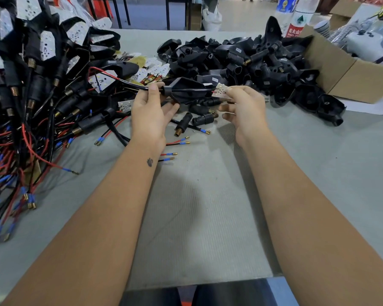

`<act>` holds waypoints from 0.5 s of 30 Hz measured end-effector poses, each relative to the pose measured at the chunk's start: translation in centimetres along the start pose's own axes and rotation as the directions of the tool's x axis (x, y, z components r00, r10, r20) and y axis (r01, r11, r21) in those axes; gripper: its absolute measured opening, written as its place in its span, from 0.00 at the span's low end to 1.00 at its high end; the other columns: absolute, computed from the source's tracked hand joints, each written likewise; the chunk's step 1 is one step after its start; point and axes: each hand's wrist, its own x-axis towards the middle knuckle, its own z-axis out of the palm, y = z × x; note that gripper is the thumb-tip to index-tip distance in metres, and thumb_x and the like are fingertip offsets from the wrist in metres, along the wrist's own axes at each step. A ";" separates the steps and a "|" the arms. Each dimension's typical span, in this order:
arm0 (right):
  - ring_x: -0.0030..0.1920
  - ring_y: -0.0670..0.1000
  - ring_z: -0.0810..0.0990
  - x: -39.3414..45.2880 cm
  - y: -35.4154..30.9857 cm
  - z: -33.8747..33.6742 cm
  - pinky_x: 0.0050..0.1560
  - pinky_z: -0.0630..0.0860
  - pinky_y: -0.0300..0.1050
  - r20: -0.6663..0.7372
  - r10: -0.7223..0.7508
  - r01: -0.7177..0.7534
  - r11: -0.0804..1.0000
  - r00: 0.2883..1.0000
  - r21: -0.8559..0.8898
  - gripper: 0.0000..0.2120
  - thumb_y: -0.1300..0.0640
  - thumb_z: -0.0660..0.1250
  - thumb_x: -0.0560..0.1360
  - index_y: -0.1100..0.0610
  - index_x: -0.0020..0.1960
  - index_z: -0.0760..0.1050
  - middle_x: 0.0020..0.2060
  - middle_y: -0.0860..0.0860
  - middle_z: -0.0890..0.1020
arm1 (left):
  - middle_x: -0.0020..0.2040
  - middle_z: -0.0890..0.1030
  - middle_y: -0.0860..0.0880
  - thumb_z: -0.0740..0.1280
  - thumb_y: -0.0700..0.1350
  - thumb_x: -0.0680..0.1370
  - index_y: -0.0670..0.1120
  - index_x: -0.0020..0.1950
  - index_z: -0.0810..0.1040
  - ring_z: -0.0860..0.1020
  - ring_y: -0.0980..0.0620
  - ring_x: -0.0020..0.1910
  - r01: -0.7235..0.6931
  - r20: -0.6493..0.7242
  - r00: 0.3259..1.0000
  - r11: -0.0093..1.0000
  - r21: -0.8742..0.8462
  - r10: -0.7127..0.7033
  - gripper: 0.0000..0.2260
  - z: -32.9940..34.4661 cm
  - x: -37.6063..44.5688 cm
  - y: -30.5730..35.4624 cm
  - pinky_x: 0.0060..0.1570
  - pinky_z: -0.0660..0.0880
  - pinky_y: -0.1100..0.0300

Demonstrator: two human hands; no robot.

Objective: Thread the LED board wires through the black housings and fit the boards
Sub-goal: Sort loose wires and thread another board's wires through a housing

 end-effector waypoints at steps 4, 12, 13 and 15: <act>0.25 0.45 0.73 -0.2 0.4 0.1 0.26 0.67 0.36 0.050 -0.068 0.077 0.979 0.996 -0.190 0.08 0.64 0.64 0.74 0.56 0.38 0.75 0.30 0.51 0.79 | 0.52 0.83 0.46 0.59 0.47 0.84 0.47 0.49 0.78 0.84 0.49 0.50 0.005 0.079 0.997 0.999 0.049 -0.009 0.10 0.2 -0.1 0.0 0.51 0.81 0.59; 0.23 0.41 0.72 -0.9 1.0 0.9 0.27 0.69 0.33 0.174 -0.147 0.203 0.907 0.974 -0.370 0.05 0.63 0.66 0.76 0.59 0.42 0.78 0.33 0.52 0.80 | 0.49 0.82 0.48 0.60 0.37 0.82 0.45 0.53 0.79 0.82 0.57 0.44 -0.055 0.235 0.972 0.974 0.221 0.001 0.09 0.3 -0.2 -0.8 0.53 0.79 0.62; 0.24 0.40 0.73 -0.9 0.9 0.9 0.27 0.70 0.33 0.178 -0.163 0.219 0.906 0.970 -0.363 0.04 0.63 0.66 0.76 0.60 0.43 0.78 0.33 0.52 0.80 | 0.50 0.82 0.48 0.60 0.37 0.83 0.45 0.54 0.79 0.82 0.56 0.47 -0.059 0.242 0.970 0.972 0.229 0.002 0.09 0.3 -0.1 -0.8 0.53 0.79 0.62; 0.28 0.42 0.75 -1.0 0.9 0.9 0.32 0.73 0.36 0.182 -0.205 0.258 0.901 0.962 -0.348 0.04 0.63 0.67 0.76 0.59 0.42 0.78 0.33 0.52 0.81 | 0.53 0.82 0.45 0.60 0.38 0.83 0.44 0.55 0.79 0.82 0.53 0.50 -0.068 0.245 0.969 0.968 0.240 0.007 0.08 0.3 -0.1 -0.9 0.51 0.79 0.63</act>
